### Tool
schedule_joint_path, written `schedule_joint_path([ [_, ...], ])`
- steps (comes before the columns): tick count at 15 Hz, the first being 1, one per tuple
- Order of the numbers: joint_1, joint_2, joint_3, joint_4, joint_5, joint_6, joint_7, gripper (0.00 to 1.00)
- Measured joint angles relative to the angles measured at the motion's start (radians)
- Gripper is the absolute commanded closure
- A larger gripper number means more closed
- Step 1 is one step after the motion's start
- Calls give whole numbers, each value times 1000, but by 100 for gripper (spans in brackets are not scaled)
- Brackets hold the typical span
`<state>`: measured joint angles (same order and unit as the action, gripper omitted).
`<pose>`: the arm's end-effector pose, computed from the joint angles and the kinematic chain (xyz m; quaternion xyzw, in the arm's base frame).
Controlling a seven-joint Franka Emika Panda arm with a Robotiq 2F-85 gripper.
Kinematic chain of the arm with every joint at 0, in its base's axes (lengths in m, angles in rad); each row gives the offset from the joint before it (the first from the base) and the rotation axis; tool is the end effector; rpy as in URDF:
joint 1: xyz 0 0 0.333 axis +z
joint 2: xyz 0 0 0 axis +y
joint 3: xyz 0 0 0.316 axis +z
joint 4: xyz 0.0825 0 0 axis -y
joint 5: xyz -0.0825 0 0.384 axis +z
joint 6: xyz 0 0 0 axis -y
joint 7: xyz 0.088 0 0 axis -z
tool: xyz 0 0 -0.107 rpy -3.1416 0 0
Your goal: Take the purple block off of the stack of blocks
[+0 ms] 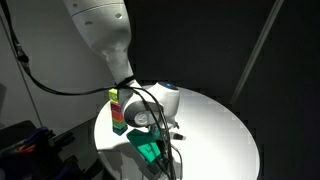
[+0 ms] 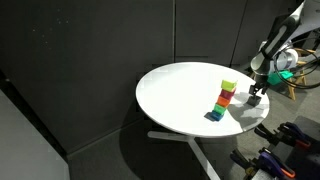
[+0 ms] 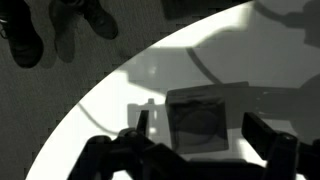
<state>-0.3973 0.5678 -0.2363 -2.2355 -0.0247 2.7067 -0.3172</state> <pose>0.4187 -0.3176 0.1135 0.9882 -0.1306 -0.0681 0.0420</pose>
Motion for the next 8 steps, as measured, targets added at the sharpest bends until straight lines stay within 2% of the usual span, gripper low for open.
schedule_joint_path([
  [8,-3,-38,12,-10,0,-7,-5,0],
])
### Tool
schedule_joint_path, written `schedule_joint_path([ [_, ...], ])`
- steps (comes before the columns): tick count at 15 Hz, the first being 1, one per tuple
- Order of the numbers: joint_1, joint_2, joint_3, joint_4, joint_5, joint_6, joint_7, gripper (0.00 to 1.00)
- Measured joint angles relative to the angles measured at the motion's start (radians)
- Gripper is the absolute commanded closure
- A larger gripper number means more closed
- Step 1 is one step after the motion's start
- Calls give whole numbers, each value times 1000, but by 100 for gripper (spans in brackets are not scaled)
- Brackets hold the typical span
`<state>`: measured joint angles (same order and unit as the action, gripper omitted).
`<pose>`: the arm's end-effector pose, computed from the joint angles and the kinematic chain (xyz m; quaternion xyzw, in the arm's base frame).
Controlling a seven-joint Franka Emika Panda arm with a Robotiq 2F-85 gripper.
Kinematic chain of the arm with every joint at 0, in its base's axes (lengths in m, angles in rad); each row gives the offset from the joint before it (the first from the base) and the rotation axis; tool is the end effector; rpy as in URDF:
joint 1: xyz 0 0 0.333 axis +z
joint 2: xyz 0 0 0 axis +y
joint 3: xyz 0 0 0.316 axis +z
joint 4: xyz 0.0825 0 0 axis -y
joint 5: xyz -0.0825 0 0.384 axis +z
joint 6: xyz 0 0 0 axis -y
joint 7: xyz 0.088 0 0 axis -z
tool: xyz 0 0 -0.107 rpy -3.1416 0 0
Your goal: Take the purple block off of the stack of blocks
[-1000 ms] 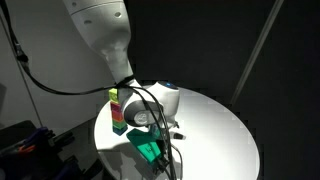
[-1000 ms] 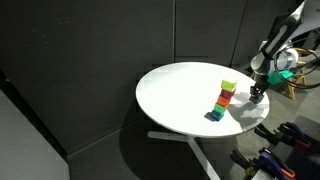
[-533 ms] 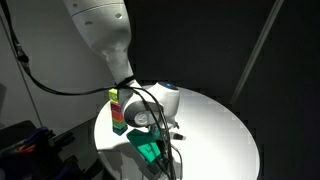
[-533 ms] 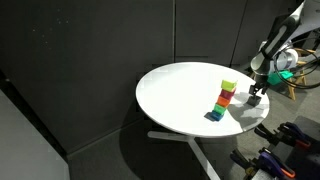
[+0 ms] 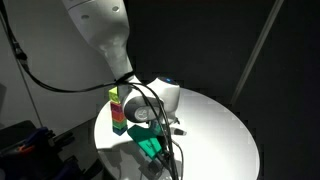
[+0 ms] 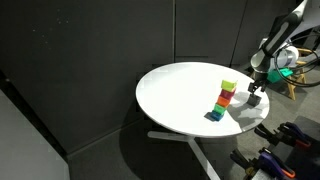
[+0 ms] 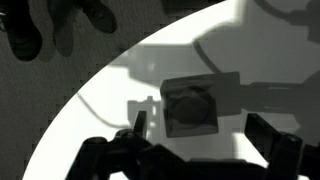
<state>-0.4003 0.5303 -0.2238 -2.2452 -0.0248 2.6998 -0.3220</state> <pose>0.4246 -0.3137 0.1285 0.9896 -0.1259 -0.0566 0.0402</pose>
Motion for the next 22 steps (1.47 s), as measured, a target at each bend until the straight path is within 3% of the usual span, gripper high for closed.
schedule_joint_path([
  [9,-19,-151,42,-84,0,-45,-32,0],
  [22,27,-453,20,-209,-3,-357,-103,0],
])
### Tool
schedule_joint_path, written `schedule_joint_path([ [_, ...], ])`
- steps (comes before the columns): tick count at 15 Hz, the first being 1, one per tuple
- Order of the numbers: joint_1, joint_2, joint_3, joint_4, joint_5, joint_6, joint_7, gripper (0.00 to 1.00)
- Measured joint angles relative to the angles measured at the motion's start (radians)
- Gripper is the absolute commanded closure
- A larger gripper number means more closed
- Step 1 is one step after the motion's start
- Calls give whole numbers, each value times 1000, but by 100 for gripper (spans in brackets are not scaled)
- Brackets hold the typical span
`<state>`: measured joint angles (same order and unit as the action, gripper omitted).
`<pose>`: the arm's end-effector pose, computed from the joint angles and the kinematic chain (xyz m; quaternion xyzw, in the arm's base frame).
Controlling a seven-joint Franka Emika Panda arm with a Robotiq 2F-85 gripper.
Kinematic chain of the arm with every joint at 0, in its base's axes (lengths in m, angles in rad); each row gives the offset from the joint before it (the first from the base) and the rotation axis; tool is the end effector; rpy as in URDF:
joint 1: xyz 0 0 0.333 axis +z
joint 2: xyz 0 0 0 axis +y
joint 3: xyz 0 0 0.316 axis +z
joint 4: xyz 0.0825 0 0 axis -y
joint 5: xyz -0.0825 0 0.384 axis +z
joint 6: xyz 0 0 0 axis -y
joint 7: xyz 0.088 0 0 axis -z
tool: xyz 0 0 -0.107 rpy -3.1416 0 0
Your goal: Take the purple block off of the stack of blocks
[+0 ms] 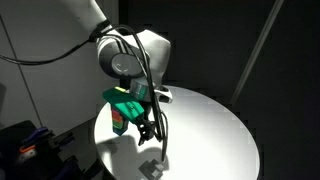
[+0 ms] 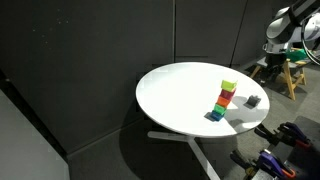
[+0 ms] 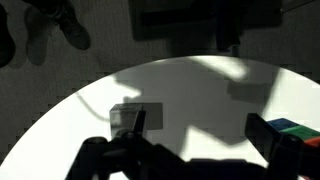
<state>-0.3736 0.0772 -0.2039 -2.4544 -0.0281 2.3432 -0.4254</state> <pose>0.3853 -0.2527 0.2534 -0.9933 0.0654 0.0900 0.0300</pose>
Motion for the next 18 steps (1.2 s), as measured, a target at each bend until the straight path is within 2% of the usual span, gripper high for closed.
schedule_joint_path([
  [5,39,-125,-20,-38,-3,-102,-48,0],
  [11,90,-290,-31,-104,-3,-104,-85,0],
  [15,133,-368,-30,-134,-3,-102,-56,0],
  [18,163,-395,-18,-140,-3,-98,18,0],
])
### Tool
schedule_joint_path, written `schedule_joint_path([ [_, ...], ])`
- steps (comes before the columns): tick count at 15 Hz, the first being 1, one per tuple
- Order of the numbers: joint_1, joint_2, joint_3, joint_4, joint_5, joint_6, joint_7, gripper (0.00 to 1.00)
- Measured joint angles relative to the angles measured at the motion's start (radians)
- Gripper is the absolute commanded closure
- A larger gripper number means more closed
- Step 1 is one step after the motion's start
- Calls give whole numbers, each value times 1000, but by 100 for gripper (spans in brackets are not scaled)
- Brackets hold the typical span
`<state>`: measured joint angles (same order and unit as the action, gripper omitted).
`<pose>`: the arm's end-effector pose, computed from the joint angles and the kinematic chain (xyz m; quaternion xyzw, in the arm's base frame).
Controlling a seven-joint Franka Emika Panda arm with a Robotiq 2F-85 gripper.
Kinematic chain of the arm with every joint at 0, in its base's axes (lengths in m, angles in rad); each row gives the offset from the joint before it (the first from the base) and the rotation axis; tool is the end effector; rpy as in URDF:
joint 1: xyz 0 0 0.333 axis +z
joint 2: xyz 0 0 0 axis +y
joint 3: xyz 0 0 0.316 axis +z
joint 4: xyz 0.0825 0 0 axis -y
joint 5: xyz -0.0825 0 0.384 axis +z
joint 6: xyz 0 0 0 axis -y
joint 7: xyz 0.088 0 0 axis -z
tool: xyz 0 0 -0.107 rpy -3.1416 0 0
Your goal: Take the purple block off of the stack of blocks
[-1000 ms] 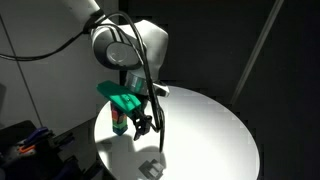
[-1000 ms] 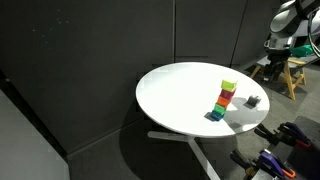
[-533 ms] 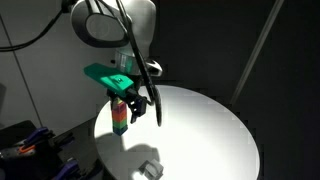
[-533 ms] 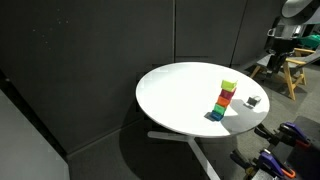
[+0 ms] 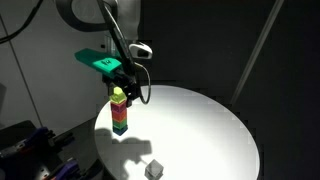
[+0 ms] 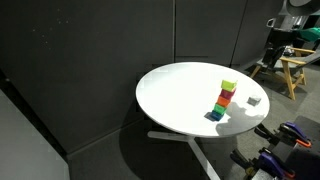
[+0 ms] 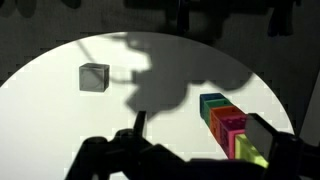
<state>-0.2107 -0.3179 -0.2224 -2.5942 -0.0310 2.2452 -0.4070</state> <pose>0.3731 -0.1707 0.3600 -0.9996 -0.0029 0.0082 0.0283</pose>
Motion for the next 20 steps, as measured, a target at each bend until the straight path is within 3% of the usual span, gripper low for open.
schedule_joint_path([
  [9,58,-10,118,0,0,79,331,0],
  [20,128,-152,195,-3,0,56,389,0],
])
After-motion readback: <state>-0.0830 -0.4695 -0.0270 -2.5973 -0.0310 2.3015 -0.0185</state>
